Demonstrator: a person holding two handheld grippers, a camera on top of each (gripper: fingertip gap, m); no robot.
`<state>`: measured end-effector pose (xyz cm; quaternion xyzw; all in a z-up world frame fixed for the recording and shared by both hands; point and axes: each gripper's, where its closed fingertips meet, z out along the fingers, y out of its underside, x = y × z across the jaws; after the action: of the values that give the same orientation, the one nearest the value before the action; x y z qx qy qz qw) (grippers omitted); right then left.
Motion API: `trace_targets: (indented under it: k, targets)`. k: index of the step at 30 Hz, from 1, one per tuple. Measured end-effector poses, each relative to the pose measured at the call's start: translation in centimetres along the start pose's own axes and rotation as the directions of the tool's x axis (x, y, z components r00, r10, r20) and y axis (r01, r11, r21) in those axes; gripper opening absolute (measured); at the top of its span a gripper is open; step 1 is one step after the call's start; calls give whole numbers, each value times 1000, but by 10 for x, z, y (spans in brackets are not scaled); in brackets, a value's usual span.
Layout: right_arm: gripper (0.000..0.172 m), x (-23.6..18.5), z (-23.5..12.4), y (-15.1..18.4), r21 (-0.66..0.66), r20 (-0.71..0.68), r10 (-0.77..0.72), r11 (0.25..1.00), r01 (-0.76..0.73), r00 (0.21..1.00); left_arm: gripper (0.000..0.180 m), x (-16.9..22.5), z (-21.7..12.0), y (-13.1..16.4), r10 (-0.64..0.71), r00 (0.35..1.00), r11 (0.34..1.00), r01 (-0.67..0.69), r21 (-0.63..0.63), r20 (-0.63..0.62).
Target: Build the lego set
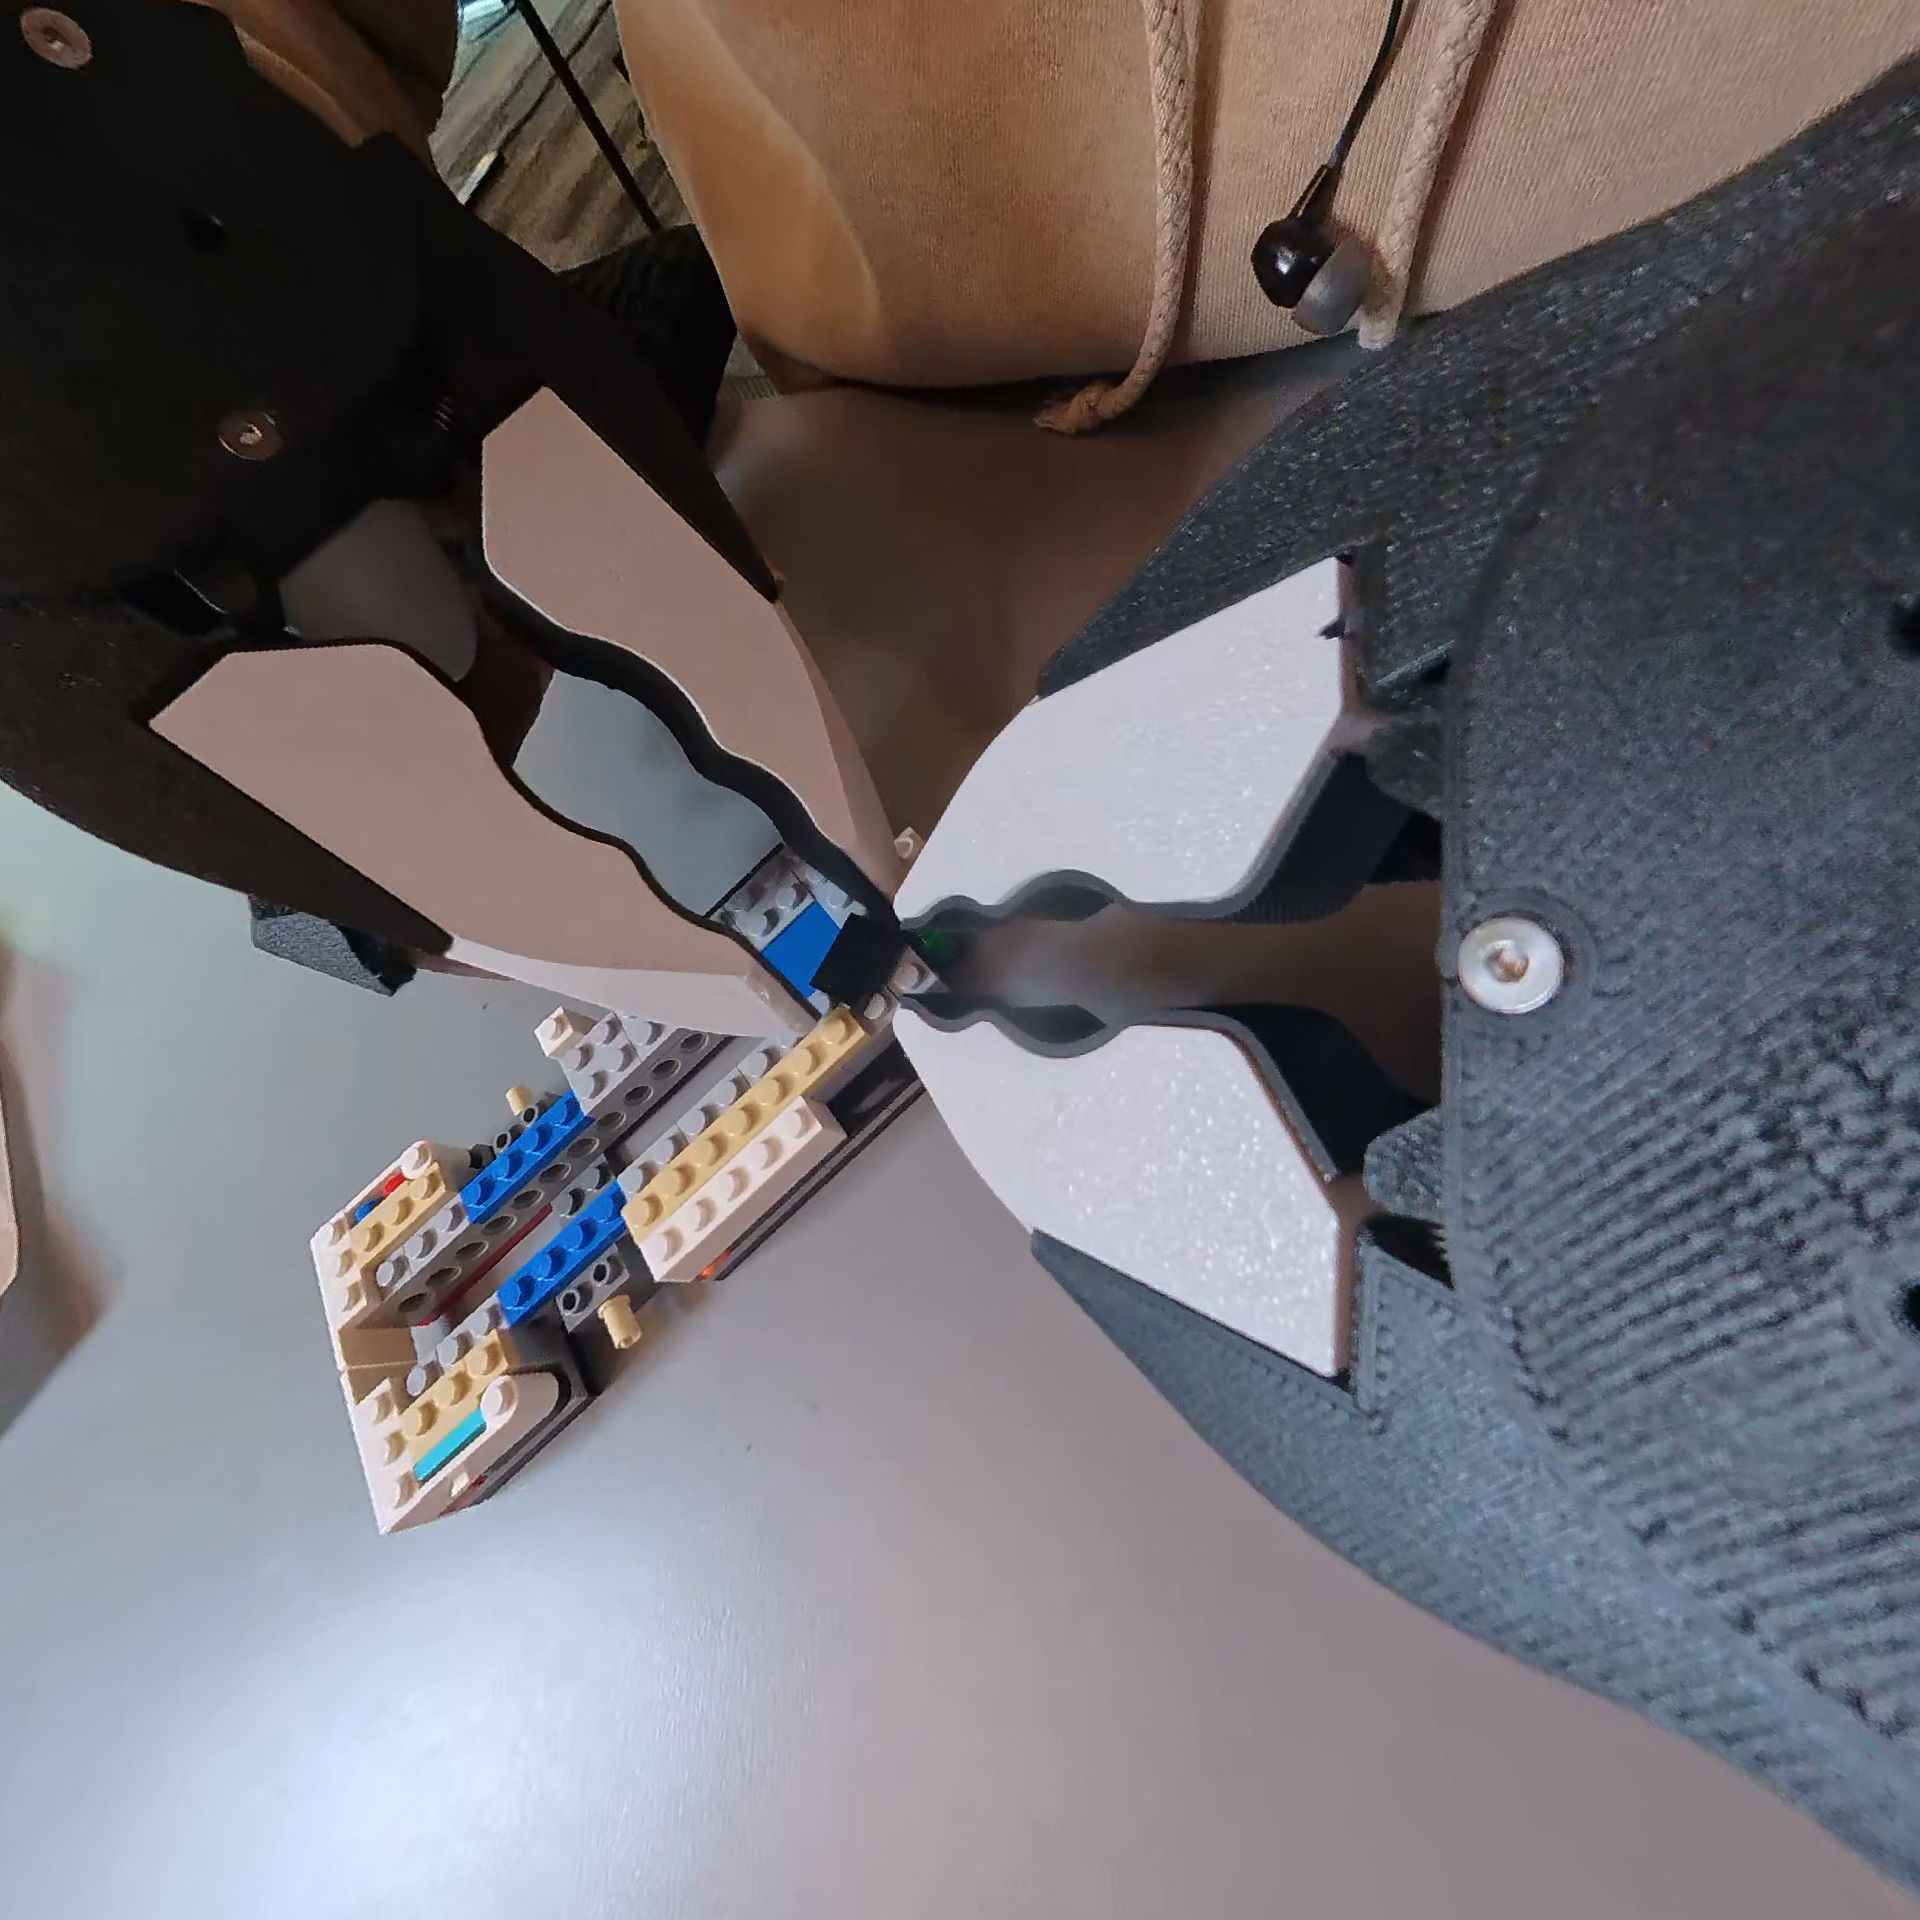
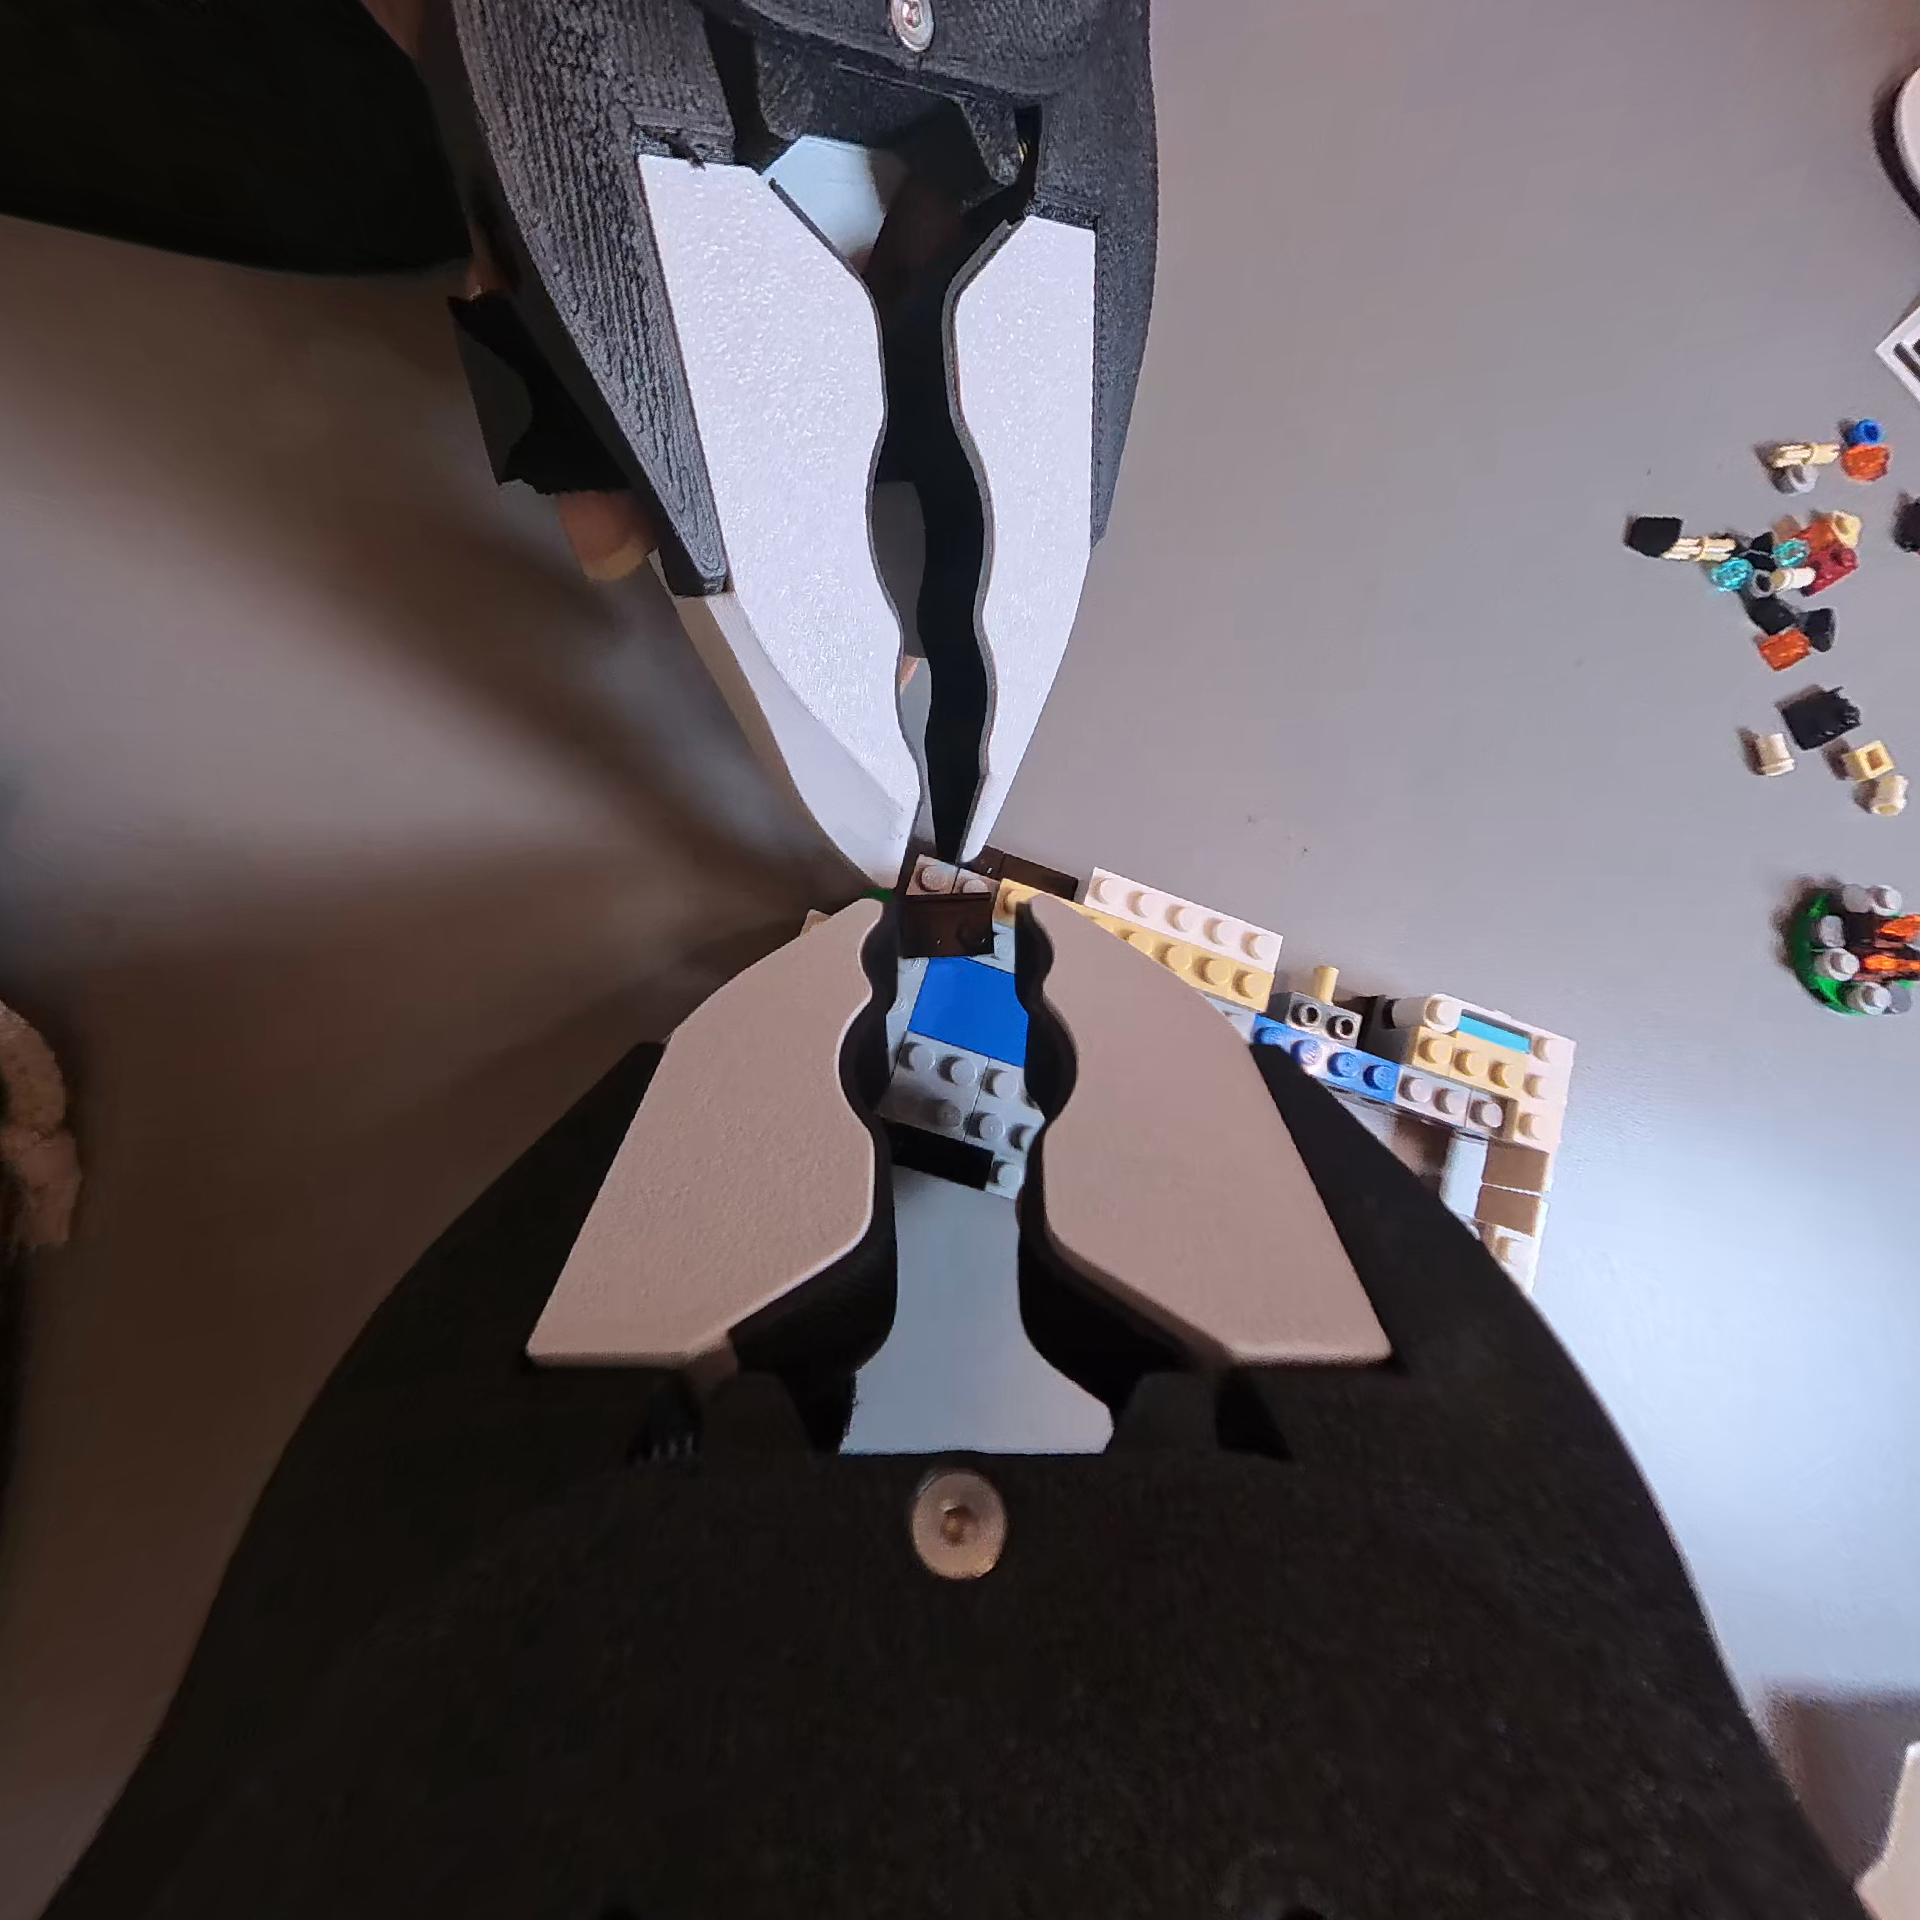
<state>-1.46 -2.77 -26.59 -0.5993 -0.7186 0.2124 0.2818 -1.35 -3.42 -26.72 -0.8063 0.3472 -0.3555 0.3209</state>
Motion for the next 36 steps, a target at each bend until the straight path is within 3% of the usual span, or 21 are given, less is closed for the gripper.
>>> trace_targets:
  k: [15, 24, 36]
  targets:
    - [22, -11, -22, 20, 29, 73, 74, 997, -76, 995, 14, 31, 17, -1, 38, 995, 999, -39, -8, -97]
    - [22, -11, -21, 19, 19, 103, 45, 999, -48, 994, 13, 21, 11, 1, 76, 997, 997, -77, -18, -26]
    - [18, -13, -16, 21, -5, 121, 40, 999, -40, 992, 12, 28, 17, 1, 85, 995, 996, -86, -17, -46]
